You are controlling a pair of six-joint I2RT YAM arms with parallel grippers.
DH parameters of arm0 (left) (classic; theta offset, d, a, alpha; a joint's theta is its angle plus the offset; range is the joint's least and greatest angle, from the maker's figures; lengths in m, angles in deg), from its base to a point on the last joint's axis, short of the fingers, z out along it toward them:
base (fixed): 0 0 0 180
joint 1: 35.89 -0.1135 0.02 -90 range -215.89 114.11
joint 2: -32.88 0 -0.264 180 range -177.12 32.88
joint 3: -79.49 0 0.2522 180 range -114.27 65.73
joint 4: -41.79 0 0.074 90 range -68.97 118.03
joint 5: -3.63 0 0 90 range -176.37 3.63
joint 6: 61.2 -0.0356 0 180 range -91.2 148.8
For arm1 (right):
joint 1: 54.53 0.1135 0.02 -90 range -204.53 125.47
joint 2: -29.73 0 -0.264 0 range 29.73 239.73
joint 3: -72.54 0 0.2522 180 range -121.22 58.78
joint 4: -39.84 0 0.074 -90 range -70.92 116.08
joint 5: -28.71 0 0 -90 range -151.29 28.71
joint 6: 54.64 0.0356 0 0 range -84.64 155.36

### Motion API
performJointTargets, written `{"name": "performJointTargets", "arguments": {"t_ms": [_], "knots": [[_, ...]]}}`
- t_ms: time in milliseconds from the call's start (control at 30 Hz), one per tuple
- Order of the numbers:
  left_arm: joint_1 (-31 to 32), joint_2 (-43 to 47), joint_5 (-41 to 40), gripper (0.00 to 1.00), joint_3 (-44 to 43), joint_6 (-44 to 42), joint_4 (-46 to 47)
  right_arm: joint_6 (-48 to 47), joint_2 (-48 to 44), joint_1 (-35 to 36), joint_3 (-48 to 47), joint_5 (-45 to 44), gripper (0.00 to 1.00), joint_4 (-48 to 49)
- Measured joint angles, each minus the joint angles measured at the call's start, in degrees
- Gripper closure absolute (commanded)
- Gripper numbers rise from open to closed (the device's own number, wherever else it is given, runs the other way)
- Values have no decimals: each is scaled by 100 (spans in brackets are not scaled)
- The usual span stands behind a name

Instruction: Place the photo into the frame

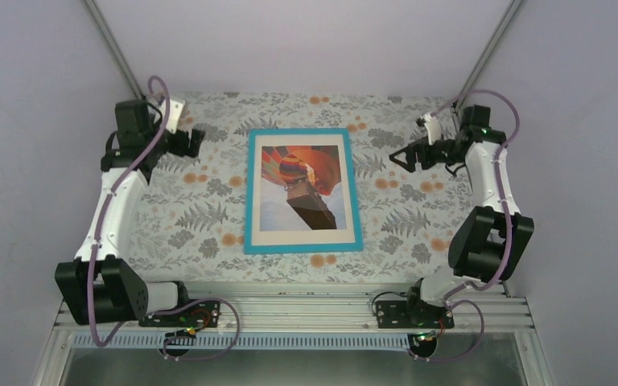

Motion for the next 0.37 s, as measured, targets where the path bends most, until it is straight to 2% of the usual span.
{"name": "performJointTargets", "arguments": {"t_ms": [167,367], "knots": [[-22,461,-260,0,957,76,-48,245,-415,-302,1239,-9,0,413],[-44,629,-498,0,1357,96,-44,446,-780,-302,1821,2,0,715]]}}
